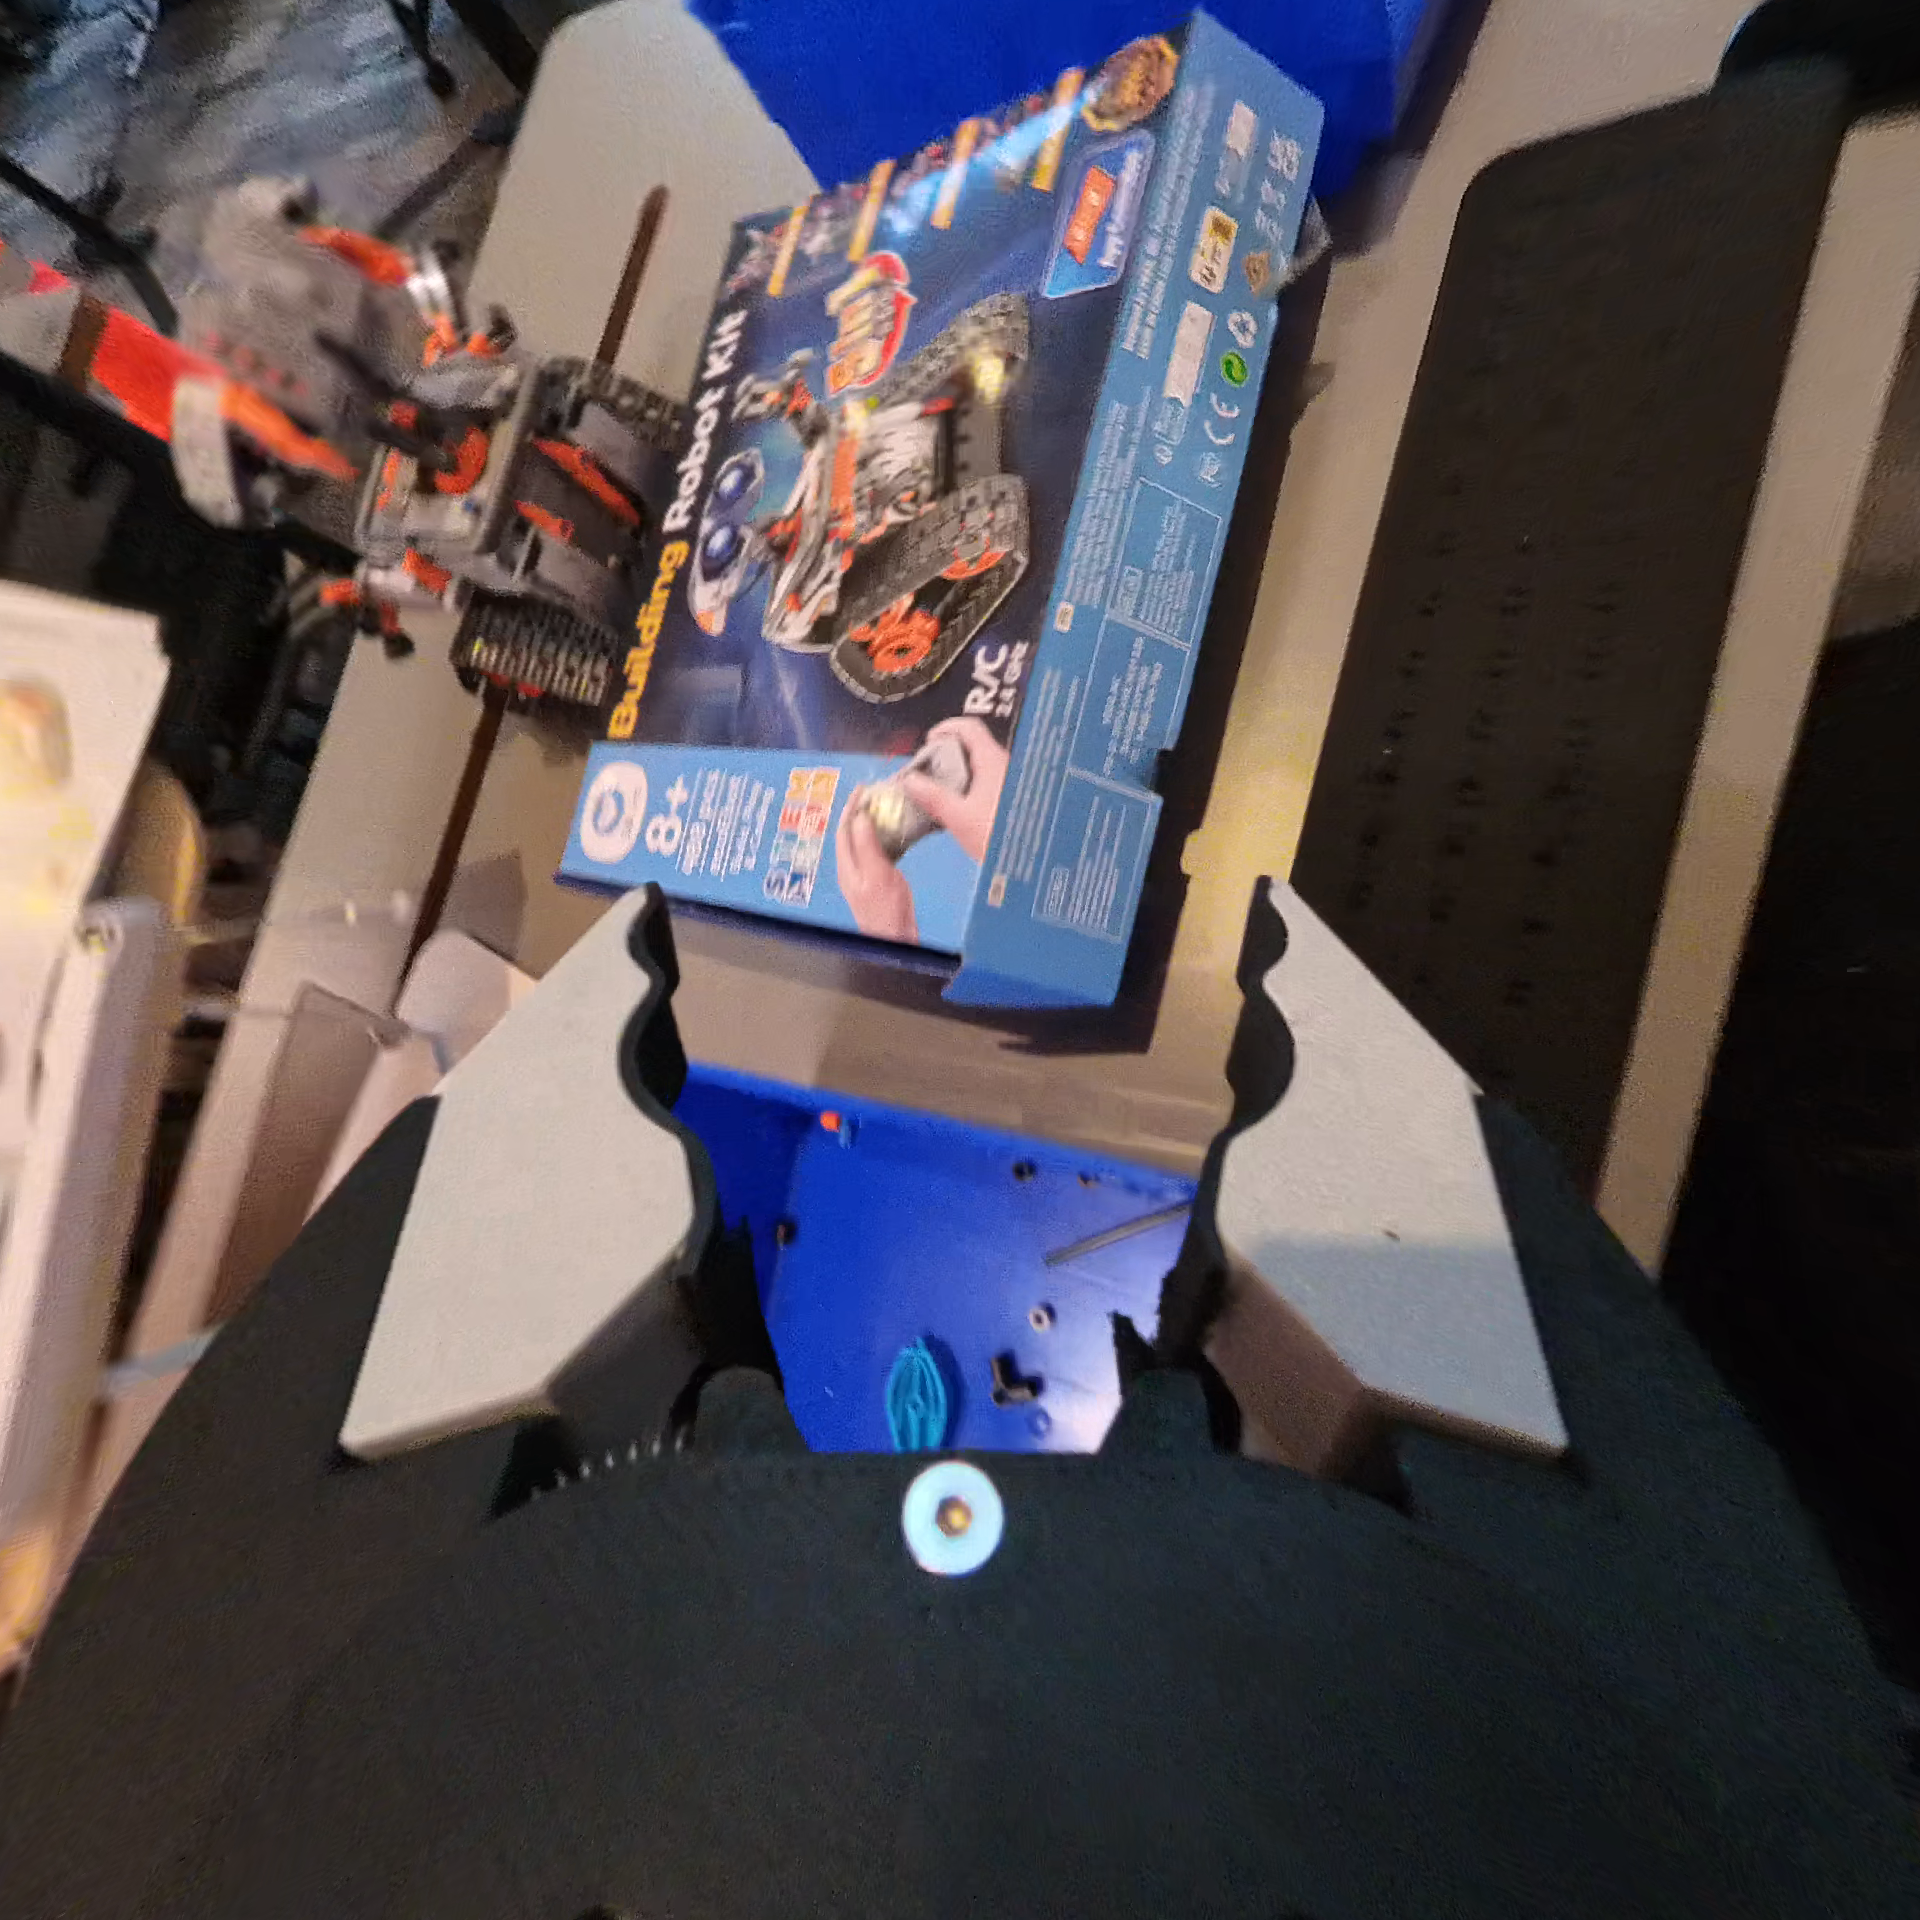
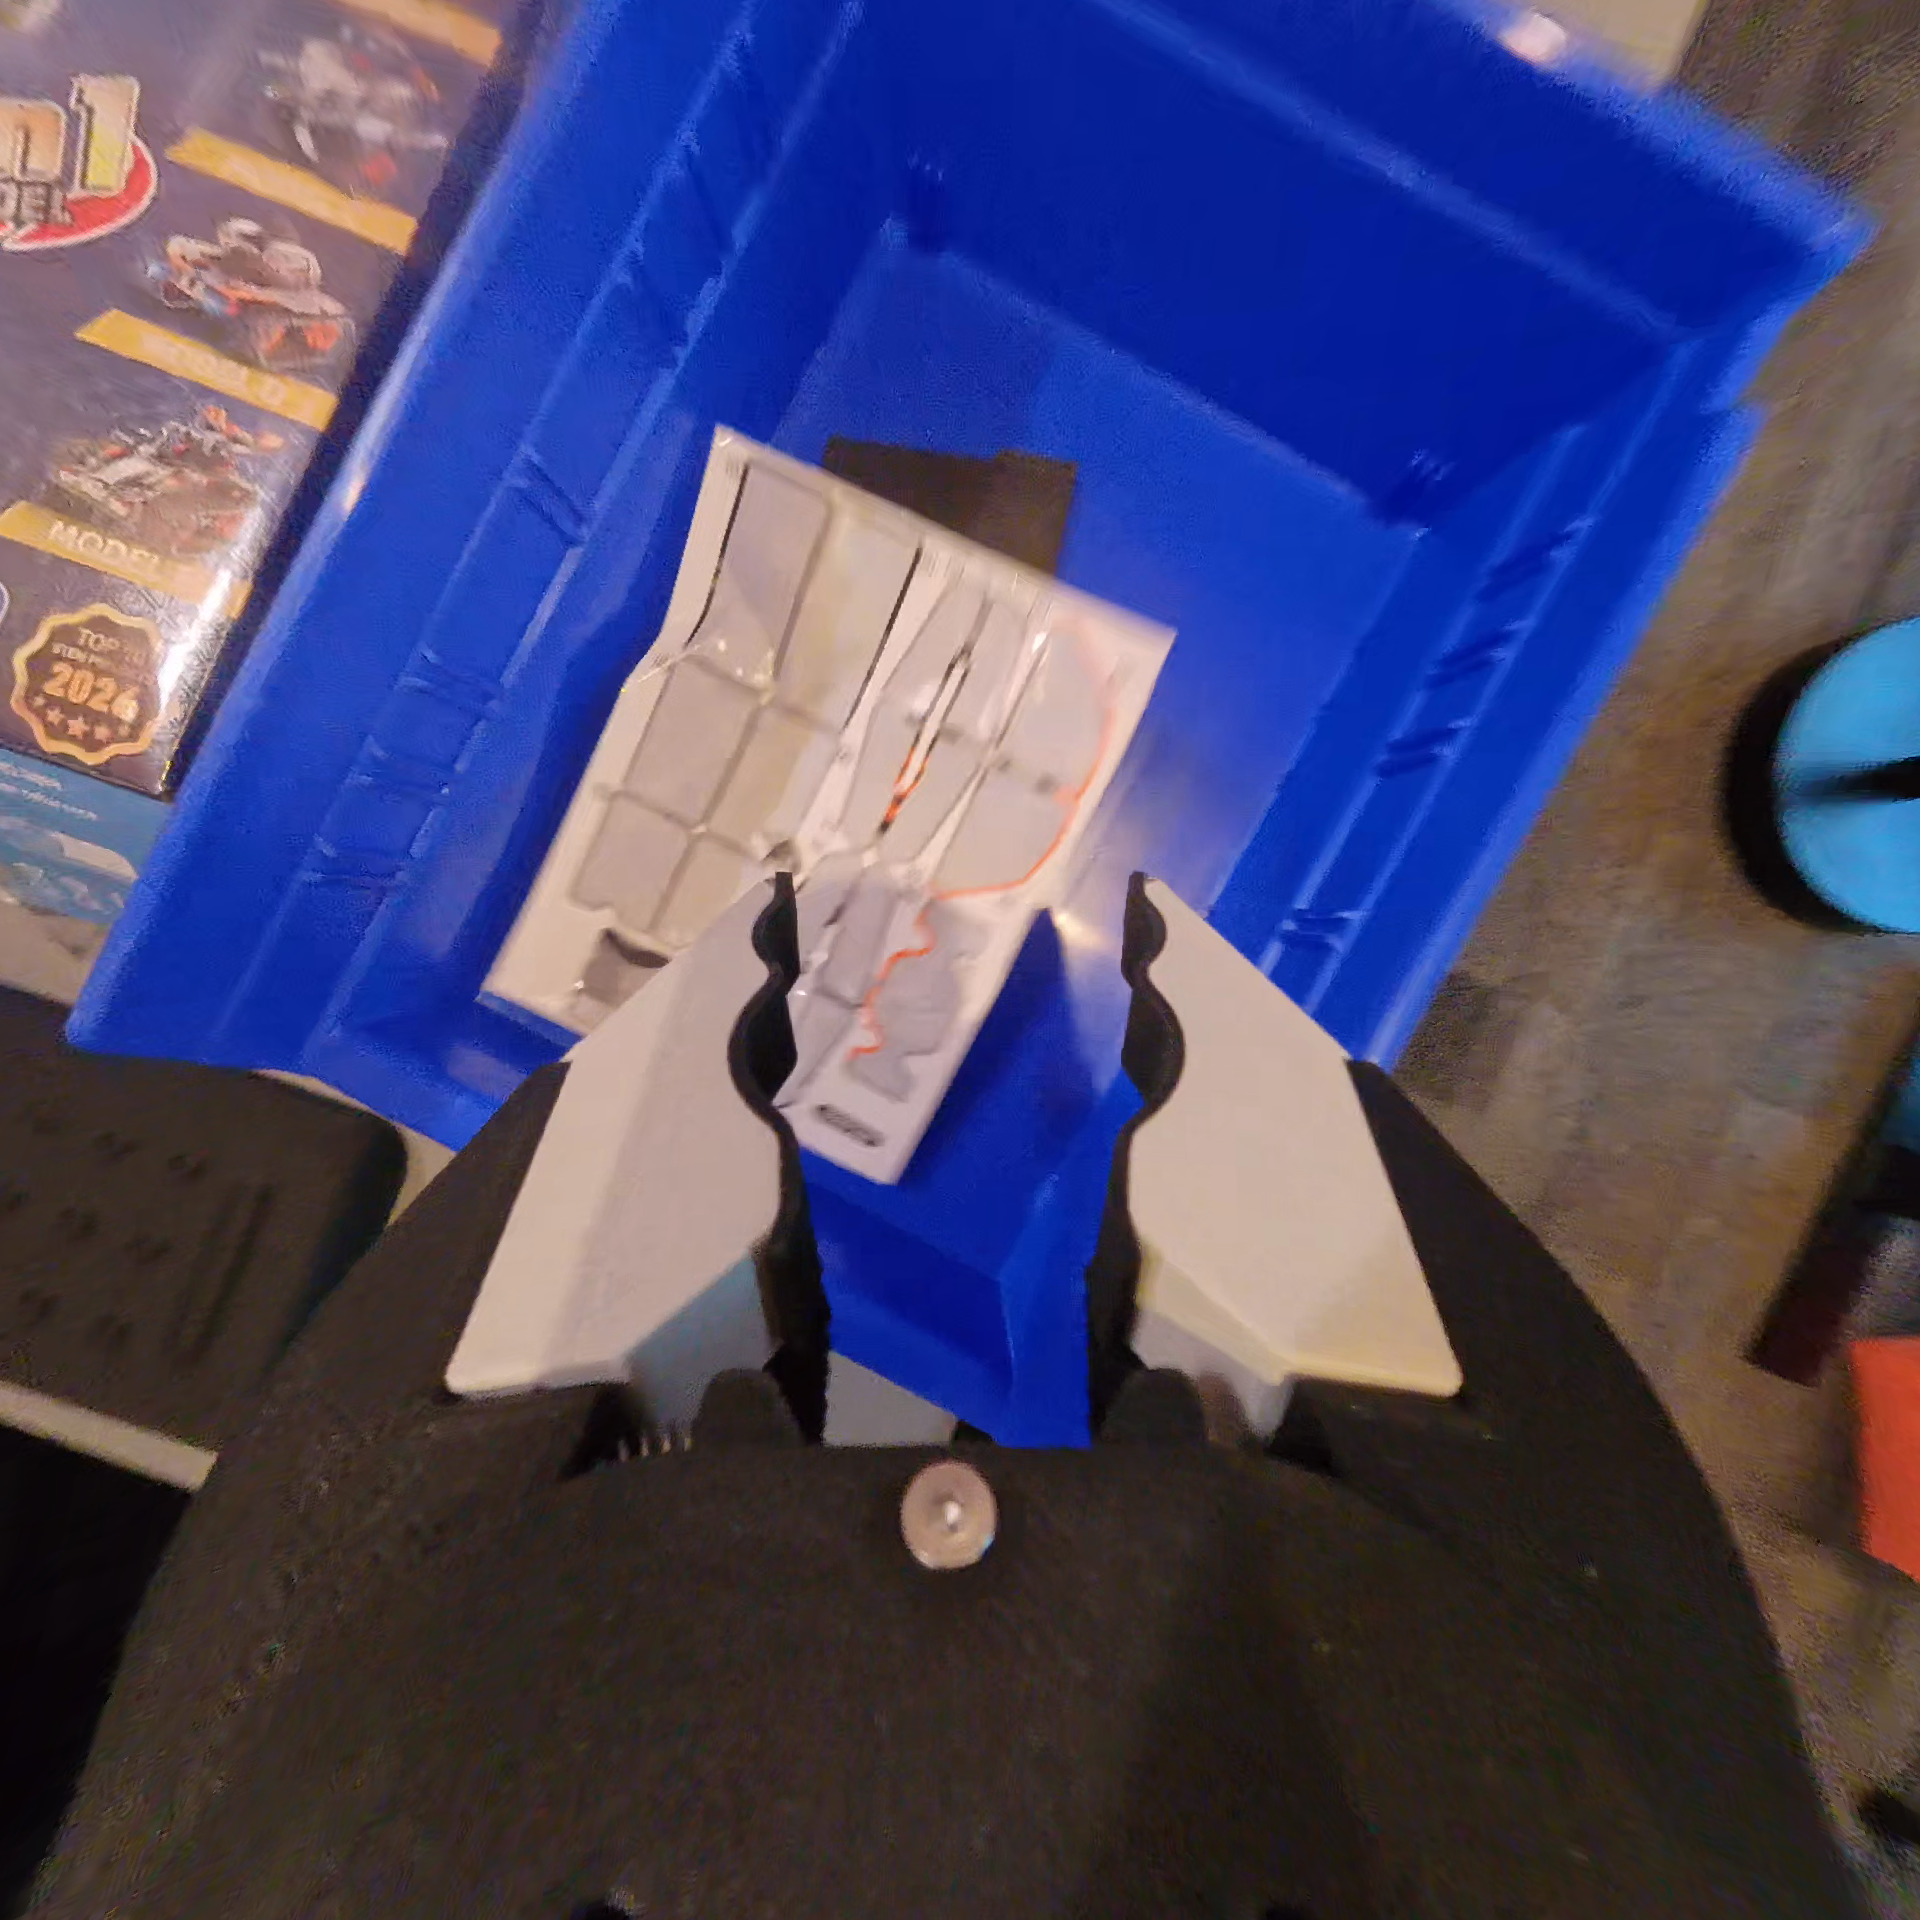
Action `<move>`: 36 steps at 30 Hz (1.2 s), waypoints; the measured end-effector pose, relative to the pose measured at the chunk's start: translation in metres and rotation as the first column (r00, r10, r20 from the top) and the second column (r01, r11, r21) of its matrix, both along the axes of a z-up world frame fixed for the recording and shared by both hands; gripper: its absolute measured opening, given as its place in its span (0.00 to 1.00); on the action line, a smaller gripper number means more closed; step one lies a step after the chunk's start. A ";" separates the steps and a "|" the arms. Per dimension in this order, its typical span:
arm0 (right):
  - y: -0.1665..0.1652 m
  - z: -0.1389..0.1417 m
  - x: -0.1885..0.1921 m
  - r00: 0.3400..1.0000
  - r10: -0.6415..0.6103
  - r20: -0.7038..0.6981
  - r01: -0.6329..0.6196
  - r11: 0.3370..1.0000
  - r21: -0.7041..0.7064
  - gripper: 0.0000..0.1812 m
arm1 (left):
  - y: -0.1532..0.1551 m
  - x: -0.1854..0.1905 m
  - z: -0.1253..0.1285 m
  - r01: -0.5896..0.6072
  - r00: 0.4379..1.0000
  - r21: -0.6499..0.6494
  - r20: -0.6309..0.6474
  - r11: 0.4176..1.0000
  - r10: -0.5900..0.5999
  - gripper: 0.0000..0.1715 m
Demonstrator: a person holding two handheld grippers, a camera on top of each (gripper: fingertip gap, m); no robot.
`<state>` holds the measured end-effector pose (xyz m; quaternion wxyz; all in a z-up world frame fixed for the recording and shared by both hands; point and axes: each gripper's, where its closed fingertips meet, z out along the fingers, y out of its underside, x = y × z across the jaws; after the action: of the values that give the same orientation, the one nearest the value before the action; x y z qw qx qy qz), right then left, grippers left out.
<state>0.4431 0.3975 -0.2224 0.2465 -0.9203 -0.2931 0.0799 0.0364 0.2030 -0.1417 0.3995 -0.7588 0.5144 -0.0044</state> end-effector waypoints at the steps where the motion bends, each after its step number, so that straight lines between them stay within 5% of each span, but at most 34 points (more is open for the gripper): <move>1: 0.000 0.011 0.000 1.000 -0.004 0.031 0.002 0.998 0.056 0.35 | 0.004 0.014 -0.009 0.025 0.998 0.012 -0.065 1.000 -0.024 0.65; 5: -0.029 0.058 -0.055 0.983 0.179 0.046 -0.184 0.944 0.275 0.31 | 0.022 0.054 -0.053 0.077 0.949 0.043 -0.311 0.996 -0.060 0.73; 8: -0.053 0.067 -0.096 0.955 0.287 0.080 -0.296 0.884 0.363 0.27 | 0.039 0.063 -0.080 0.131 0.850 0.127 -0.524 0.983 -0.045 0.71; 12: -0.075 0.059 -0.133 0.917 0.387 0.095 -0.391 0.828 0.402 0.23 | 0.053 0.058 -0.104 0.214 0.716 0.206 -0.698 0.955 -0.009 0.45; 15: -0.082 0.055 -0.145 0.898 0.428 0.098 -0.426 0.798 0.425 0.18 | 0.052 0.058 -0.099 0.241 0.683 0.218 -0.731 0.946 -0.005 0.34; 25: -0.106 0.095 -0.149 0.861 0.509 0.008 -0.427 0.712 0.557 0.11 | 0.044 0.067 -0.050 0.258 0.787 0.266 -0.616 0.929 -0.042 0.12; 31: -0.136 0.140 -0.144 0.816 0.575 -0.058 -0.399 0.633 0.664 0.07 | 0.061 0.061 0.010 0.191 0.874 0.289 -0.484 0.938 -0.029 0.06; 36: -0.150 0.118 -0.165 0.762 0.648 -0.012 -0.528 0.631 0.568 0.17 | 0.083 0.049 0.046 0.195 0.902 0.215 -0.423 0.957 -0.089 0.05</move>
<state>0.2782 0.2476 -0.1047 0.4818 -0.6521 -0.5599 0.1708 0.0854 0.2856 -0.0957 0.3746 -0.6460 0.6372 0.1907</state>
